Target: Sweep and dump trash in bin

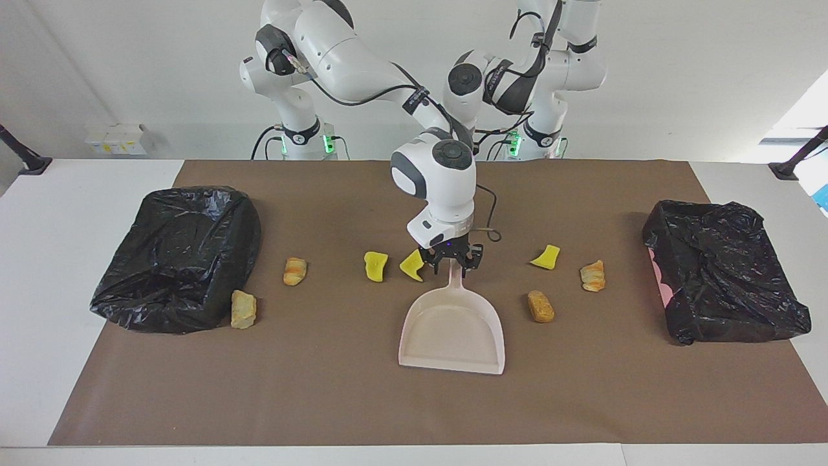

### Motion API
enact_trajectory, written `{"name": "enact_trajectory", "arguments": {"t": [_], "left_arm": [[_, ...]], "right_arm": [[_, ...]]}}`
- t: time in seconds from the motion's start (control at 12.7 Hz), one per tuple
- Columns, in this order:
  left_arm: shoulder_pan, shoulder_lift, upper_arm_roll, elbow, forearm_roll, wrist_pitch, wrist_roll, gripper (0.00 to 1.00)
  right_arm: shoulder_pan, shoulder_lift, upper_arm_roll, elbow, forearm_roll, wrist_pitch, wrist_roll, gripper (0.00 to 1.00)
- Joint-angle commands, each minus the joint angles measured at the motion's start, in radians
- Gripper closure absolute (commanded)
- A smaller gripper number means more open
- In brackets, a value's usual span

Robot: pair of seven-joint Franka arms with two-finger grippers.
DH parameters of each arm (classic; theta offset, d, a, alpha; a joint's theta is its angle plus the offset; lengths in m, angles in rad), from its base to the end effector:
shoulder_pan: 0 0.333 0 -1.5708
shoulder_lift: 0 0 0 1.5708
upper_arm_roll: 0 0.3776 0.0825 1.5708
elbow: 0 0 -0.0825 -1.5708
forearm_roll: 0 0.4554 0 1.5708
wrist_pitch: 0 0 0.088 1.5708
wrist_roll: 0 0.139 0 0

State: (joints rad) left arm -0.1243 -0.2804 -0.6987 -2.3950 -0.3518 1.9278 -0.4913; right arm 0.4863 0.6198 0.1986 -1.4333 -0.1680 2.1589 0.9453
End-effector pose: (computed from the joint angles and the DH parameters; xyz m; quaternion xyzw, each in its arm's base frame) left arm 0.2997 -0.3704 0.3692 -0.9891 0.0627 0.1323 0.0159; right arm 0.6689 0.4930 0.3327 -0.9922 0.1087 -0.0525 0.0321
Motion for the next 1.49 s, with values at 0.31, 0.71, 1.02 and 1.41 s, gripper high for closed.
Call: {"name": "enact_trajectory", "arguments": {"t": [0.31,0.71,1.02,1.41], "left_arm": [[0.008,-0.118,0.211,-0.001,0.233,-0.099,0.221,1.00],[0.025,-0.082,0.402,-0.004,0.301,-0.090,0.310,1.00],[0.022,0.010,0.611,0.048,0.422,-0.044,0.423,1.00],[0.023,0.170,0.722,0.157,0.505,-0.035,0.433,1.00]], "right_arm": [[-0.017,-0.005,0.004,-0.004,-0.021,-0.014,-0.048,1.00],[-0.072,-0.089,0.005,-0.012,-0.008,-0.085,-0.190,1.00],[-0.178,-0.169,0.005,-0.015,0.057,-0.213,-0.503,1.00],[-0.255,-0.227,0.005,-0.073,0.140,-0.335,-0.954,1.00]]}}
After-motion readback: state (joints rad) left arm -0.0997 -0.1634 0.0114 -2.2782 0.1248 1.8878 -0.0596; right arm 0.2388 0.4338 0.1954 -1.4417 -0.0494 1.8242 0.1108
